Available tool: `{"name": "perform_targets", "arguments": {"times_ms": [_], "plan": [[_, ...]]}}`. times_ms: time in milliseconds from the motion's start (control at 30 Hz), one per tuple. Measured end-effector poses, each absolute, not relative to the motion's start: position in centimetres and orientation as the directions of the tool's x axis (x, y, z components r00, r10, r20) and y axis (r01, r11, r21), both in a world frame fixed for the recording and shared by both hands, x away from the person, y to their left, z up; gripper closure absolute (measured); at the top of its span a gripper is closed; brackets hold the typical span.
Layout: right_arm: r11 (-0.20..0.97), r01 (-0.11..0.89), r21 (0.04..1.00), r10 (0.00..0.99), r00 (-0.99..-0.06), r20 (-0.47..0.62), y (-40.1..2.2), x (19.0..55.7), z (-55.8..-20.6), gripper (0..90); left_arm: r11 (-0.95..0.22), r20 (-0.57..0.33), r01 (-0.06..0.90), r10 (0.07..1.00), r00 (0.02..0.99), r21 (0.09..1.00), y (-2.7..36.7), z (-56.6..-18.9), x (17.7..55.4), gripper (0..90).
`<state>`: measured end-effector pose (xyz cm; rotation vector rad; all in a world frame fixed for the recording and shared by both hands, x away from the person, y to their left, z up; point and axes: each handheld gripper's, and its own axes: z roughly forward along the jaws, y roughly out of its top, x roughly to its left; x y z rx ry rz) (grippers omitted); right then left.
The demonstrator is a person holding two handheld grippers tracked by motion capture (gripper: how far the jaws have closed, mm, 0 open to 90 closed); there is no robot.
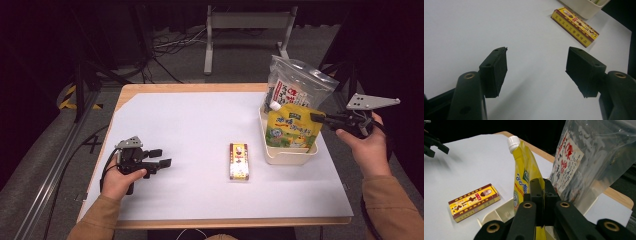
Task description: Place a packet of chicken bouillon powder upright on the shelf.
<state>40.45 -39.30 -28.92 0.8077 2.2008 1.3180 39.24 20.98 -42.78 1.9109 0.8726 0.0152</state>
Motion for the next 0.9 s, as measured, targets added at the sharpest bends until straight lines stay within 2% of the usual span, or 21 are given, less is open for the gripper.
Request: {"name": "perform_targets", "arguments": {"times_ms": [300,367,467,633,700,733,767,900], "plan": [[0.378,0.278,0.883,0.695,-0.715,-0.072,-38.8,40.2,-28.7,87.7,-0.253,-0.347,0.559,0.567,0.747,0.790,20.5,-42.8,39.5,31.5],[0.395,0.291,0.871,0.710,-0.699,-0.088,-38.6,40.3,-28.9,75.8,-0.254,-0.346,0.557,0.565,0.749,0.791,20.3,-42.8,39.6,31.2],[0.395,0.286,0.873,0.710,-0.698,-0.092,-38.4,40.3,-29.2,69.7,-0.250,-0.350,0.558,0.563,0.748,0.791,20.1,-42.7,39.6,30.3],[0.384,0.276,0.881,0.721,-0.685,-0.100,-38.2,40.0,-29.0,58.1,-0.284,-0.308,0.529,0.562,0.768,0.800,19.4,-42.5,39.7,28.5],[0.382,0.276,0.882,0.728,-0.678,-0.103,-37.9,39.8,-28.9,49.5,-0.290,-0.301,0.524,0.561,0.771,0.801,19.1,-42.3,39.8,27.3],[0.382,0.276,0.882,0.728,-0.678,-0.103,-37.9,39.8,-28.9,49.5,-0.290,-0.301,0.524,0.561,0.771,0.801,19.1,-42.3,39.8,26.8],[0.372,0.272,0.888,0.733,-0.673,-0.101,-37.8,39.6,-28.7,44.5,-0.295,-0.305,0.530,0.560,0.770,0.795,18.9,-42.2,39.8,26.0],[0.319,0.249,0.915,0.749,-0.658,-0.082,-37.6,39.3,-27.9,36.9,-0.315,-0.285,0.512,0.552,0.784,0.799,18.3,-41.9,40.0,26.7]]}}
